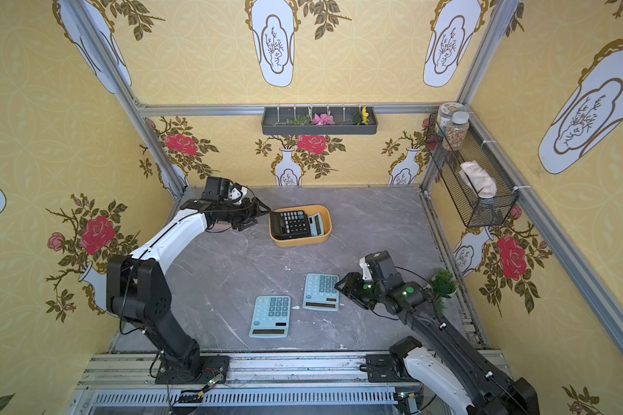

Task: Put the calculator in the storage box
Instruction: Place the calculator in the storage box, then pick up the calculator at the center of the board.

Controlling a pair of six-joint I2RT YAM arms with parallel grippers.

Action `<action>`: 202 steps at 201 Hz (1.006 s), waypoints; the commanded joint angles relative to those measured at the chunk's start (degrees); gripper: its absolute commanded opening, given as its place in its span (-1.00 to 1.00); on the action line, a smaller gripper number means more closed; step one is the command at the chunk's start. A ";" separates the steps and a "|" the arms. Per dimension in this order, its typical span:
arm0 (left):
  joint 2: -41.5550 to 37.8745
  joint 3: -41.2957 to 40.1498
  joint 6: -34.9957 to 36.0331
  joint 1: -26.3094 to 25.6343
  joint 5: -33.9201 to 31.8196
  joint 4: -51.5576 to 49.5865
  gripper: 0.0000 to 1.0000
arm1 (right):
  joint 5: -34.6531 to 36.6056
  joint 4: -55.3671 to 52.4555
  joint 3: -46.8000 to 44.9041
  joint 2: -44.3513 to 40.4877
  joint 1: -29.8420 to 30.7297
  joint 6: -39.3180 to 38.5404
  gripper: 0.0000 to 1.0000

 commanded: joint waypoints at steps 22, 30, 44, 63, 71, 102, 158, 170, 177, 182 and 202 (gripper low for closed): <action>-10.05 -12.11 -2.20 -0.36 -3.30 0.96 0.62 | 11.75 9.47 -4.42 -3.43 13.78 22.40 0.19; -12.16 -14.72 -2.79 -0.48 -3.82 1.28 0.62 | 15.80 11.44 -5.48 -3.41 18.26 25.88 0.19; -15.61 -18.51 -3.56 -0.49 -4.57 1.68 0.63 | 24.68 15.74 -8.29 -2.88 26.97 32.54 0.19; -19.33 -22.49 -4.17 -0.50 -5.70 1.51 0.62 | 38.43 19.28 -10.85 -0.41 38.90 41.46 0.18; -20.80 -23.72 -4.30 -0.42 -6.28 1.13 0.62 | 44.00 20.69 -11.45 1.13 43.29 44.86 0.18; -24.65 -27.36 -5.14 -0.37 -7.54 0.67 0.62 | 63.40 26.19 -12.77 8.77 56.65 57.93 0.15; -27.51 -29.89 -5.34 -0.18 -8.34 0.13 0.62 | 84.72 23.58 -9.88 22.73 68.38 81.88 0.07; -27.62 -30.20 -5.37 -0.13 -8.45 0.20 0.62 | 86.75 22.85 -9.56 24.50 69.08 85.55 0.07; -27.71 -30.35 -5.35 -0.16 -8.43 0.39 0.62 | 87.27 22.38 -9.17 25.38 69.16 87.44 0.07; -27.70 -30.44 -5.33 -0.17 -8.40 0.41 0.62 | 87.46 22.35 -9.04 25.89 69.22 88.40 0.07; -27.45 -30.62 -5.50 -0.16 -8.34 0.82 0.62 | 87.47 23.30 -9.21 28.14 69.17 91.23 0.07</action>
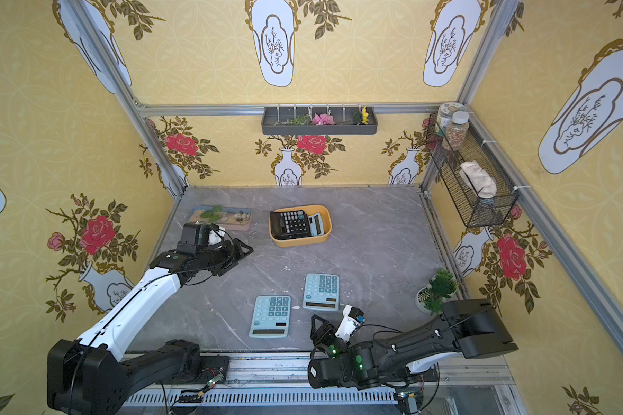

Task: Put the calculator in the storage box
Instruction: Pick up the calculator at the center of the board.

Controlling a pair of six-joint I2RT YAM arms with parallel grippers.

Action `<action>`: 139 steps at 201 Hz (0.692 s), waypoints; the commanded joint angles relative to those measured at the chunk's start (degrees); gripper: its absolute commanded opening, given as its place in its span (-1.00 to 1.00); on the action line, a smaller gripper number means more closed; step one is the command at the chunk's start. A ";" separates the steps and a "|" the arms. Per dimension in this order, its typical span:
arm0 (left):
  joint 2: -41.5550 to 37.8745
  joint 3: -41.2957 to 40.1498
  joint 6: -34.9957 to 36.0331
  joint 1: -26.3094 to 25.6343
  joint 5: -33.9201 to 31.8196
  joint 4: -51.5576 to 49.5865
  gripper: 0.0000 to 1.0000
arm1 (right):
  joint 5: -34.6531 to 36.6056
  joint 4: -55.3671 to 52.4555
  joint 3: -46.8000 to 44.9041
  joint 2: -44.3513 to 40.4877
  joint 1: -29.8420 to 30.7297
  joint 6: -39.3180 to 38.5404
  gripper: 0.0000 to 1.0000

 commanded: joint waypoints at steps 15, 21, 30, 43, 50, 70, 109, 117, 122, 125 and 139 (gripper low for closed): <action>0.55 -0.67 0.06 0.08 -0.03 0.89 0.62 | 4.90 5.23 -1.33 3.92 -0.74 33.58 0.07; 0.79 -0.72 0.00 0.07 -0.02 1.06 0.62 | 4.73 6.77 -1.61 4.61 -1.06 33.58 0.07; 0.95 -0.98 -0.19 0.11 0.20 1.43 0.62 | 4.32 8.56 -1.93 5.65 -1.65 33.58 0.07; 0.91 -1.23 -0.38 0.08 0.20 1.85 0.62 | 3.93 12.68 -2.67 7.41 -2.33 33.61 0.06; 1.02 -1.41 -0.48 0.12 0.21 2.03 0.62 | 3.70 14.82 -2.98 8.30 -2.71 33.58 0.05; 1.15 -1.66 -0.33 0.06 0.14 2.17 0.61 | 3.57 20.47 -3.62 10.98 -3.58 33.57 0.03; 1.21 -2.03 -0.40 0.23 -0.12 2.43 0.61 | 2.64 30.47 -3.94 16.81 -4.97 33.56 -0.05; 1.31 -2.06 -0.40 0.28 -0.12 2.39 0.61 | 2.53 32.82 -3.89 18.27 -5.10 33.60 -0.06; 1.25 -2.08 -0.39 0.23 -0.12 2.41 0.62 | 2.46 34.48 -3.90 19.19 -5.20 33.63 -0.06; 1.40 -2.06 -0.31 0.21 -0.19 2.43 0.61 | 2.44 35.34 -3.91 19.71 -5.27 33.63 -0.07; 1.41 -2.05 -0.18 0.23 -0.12 2.35 0.61 | 2.35 39.06 -3.98 22.21 -5.55 33.67 -0.09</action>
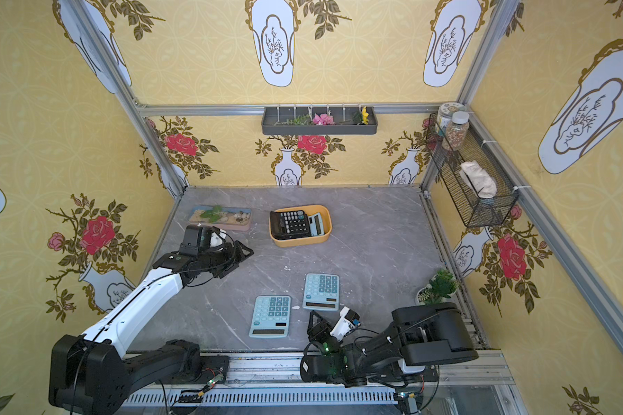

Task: Put the calculator in the storage box
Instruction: Pick up the calculator at the center of the board.

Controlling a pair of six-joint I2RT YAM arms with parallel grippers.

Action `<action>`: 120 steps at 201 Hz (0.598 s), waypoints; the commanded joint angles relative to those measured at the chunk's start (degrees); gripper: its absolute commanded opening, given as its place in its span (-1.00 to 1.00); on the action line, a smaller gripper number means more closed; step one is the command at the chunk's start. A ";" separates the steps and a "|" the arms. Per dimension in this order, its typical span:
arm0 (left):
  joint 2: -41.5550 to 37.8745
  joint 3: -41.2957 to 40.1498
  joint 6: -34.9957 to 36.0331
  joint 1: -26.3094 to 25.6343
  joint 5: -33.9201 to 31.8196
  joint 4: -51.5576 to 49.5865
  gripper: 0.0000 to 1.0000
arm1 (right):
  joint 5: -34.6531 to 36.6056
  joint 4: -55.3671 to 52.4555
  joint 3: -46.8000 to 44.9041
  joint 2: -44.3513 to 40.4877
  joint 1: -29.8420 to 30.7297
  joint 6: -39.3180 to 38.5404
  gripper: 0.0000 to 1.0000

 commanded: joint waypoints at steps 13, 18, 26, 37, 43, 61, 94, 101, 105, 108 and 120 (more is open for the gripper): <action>0.36 -0.17 0.59 0.12 -0.08 0.40 0.61 | 0.64 13.02 -0.28 5.03 -0.52 33.65 -0.13; 0.37 -0.24 0.65 0.13 -0.08 0.30 0.61 | 0.94 14.30 -0.41 5.93 -0.54 33.60 -0.14; 0.44 -0.11 0.77 0.23 -0.08 0.20 0.61 | 1.43 16.28 -0.55 6.99 -0.53 33.68 -0.17; 0.54 -0.13 0.86 0.34 -0.09 0.05 0.61 | 2.06 18.53 -0.70 8.22 -0.62 33.69 -0.20; 0.54 -0.15 1.01 0.34 -0.08 0.11 0.61 | 2.44 19.33 -0.82 8.63 -0.70 33.73 -0.20; 0.79 -0.03 1.02 0.52 0.03 0.15 0.61 | 2.86 20.75 -1.21 9.18 -1.01 33.69 -0.22; 1.33 -0.04 0.96 0.56 0.32 0.52 0.61 | 4.10 21.59 -1.43 8.77 -1.49 33.69 -0.23; 1.34 -0.08 1.03 0.52 0.36 0.62 0.61 | 4.46 21.91 -1.66 8.68 -1.65 33.64 -0.24; 1.34 -0.14 0.92 0.52 0.25 0.59 0.61 | 4.47 22.03 -1.76 8.50 -1.79 33.66 -0.24; 1.38 -0.16 0.94 0.52 0.35 0.63 0.61 | 4.47 22.03 -1.84 8.44 -1.84 33.69 -0.24; 1.42 -0.15 0.87 0.52 0.34 0.75 0.61 | 4.75 22.18 -2.25 8.13 -2.07 33.69 -0.24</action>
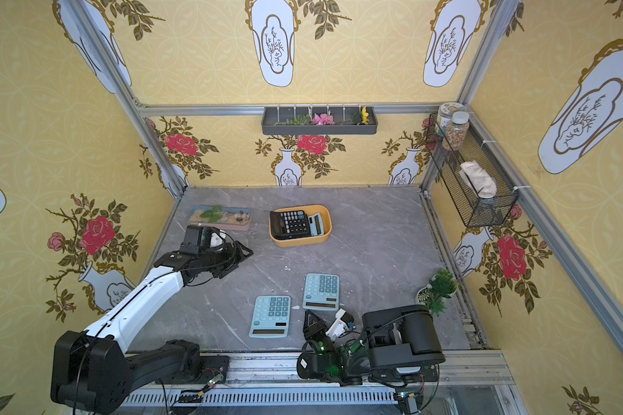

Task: Put the calculator in the storage box
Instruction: Pick up the calculator at the center of the board.

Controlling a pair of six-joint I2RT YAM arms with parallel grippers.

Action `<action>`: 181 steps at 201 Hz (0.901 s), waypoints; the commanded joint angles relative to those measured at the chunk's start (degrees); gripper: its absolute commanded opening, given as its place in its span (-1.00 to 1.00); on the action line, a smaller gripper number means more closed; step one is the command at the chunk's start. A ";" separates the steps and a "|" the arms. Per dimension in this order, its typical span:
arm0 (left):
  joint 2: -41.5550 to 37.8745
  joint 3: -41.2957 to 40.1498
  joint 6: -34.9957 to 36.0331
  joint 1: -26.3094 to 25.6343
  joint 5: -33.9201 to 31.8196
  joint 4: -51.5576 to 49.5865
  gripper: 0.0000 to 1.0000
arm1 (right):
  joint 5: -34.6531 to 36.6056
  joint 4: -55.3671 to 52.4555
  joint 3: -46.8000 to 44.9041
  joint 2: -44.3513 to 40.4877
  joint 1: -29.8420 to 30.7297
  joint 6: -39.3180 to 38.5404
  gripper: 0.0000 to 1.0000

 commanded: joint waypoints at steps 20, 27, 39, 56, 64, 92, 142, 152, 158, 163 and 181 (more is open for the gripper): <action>0.53 -0.31 0.55 0.06 0.35 0.90 0.60 | 2.31 1.99 -0.94 -1.03 -0.94 33.69 -0.29; 0.52 -0.40 0.52 0.06 0.28 0.99 0.60 | 2.20 2.32 -1.09 -1.06 -1.29 33.69 -0.30; 0.69 -0.42 0.48 0.06 0.30 1.16 0.59 | 1.98 2.64 -1.33 -1.14 -1.74 33.65 -0.31; 0.79 -0.25 0.55 0.06 0.30 1.02 0.59 | 1.87 2.66 -1.67 -1.22 -2.10 33.69 -0.34; 0.74 -0.13 0.63 0.06 0.17 0.99 0.59 | 1.87 3.16 -2.02 -1.22 -2.31 33.69 -0.36; 1.05 0.07 0.75 0.07 0.14 0.79 0.59 | 1.96 4.44 -3.02 -1.12 -2.88 33.73 -0.38; 1.32 -0.16 0.81 0.07 0.24 0.99 0.58 | 1.82 6.20 -4.26 -1.32 -3.93 33.69 -0.50; 1.35 -0.24 0.81 0.06 0.25 1.03 0.58 | 1.59 6.12 -4.27 -1.38 -4.10 33.74 -0.53; 1.36 -0.18 0.74 0.10 0.25 1.02 0.58 | 1.58 6.25 -4.27 -1.54 -4.27 33.69 -0.54; 1.40 -0.24 0.81 0.06 0.21 1.07 0.58 | 1.47 6.30 -4.29 -1.58 -4.42 33.69 -0.55; 1.50 -0.19 0.80 0.10 0.30 1.16 0.58 | 0.95 6.30 -4.36 -1.75 -5.04 33.61 -0.56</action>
